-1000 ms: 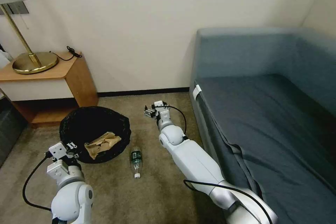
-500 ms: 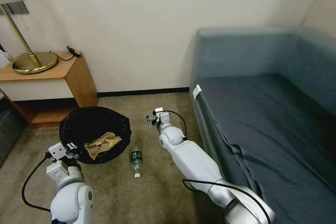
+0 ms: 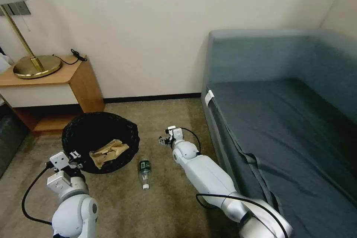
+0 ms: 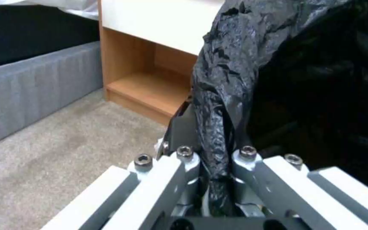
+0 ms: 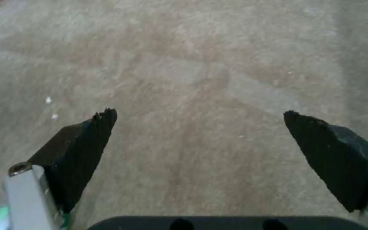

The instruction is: Pick up the trash bin, then pick up the garbage on the floor and place it into the trash bin.

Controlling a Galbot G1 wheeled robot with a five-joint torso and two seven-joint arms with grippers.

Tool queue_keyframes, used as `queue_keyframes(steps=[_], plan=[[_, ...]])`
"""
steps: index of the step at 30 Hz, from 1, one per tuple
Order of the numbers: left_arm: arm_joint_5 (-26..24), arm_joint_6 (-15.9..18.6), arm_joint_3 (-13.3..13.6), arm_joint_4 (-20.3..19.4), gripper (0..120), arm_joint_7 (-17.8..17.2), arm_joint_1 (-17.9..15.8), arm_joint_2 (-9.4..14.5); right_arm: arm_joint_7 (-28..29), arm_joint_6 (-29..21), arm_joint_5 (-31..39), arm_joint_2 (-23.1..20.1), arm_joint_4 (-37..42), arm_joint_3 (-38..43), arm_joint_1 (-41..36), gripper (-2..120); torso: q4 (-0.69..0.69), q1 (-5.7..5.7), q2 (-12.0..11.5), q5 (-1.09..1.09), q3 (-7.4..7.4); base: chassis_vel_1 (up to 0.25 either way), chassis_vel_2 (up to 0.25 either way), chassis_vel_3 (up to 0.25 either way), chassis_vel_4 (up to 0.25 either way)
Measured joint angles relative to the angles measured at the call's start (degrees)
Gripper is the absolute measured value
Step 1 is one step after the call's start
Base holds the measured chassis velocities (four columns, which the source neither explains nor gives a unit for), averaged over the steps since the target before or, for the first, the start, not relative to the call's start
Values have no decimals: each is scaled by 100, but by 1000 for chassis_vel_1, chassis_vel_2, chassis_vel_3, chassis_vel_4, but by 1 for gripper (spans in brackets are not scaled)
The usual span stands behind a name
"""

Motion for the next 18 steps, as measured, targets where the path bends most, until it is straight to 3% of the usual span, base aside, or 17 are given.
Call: queue_keyframes(steps=[18], plan=[[61,0,15,-91,3,-10,62,0,-569,313,-237,-1,90,-488,-339,100,0,0,0,0,0,0,0,0,0]])
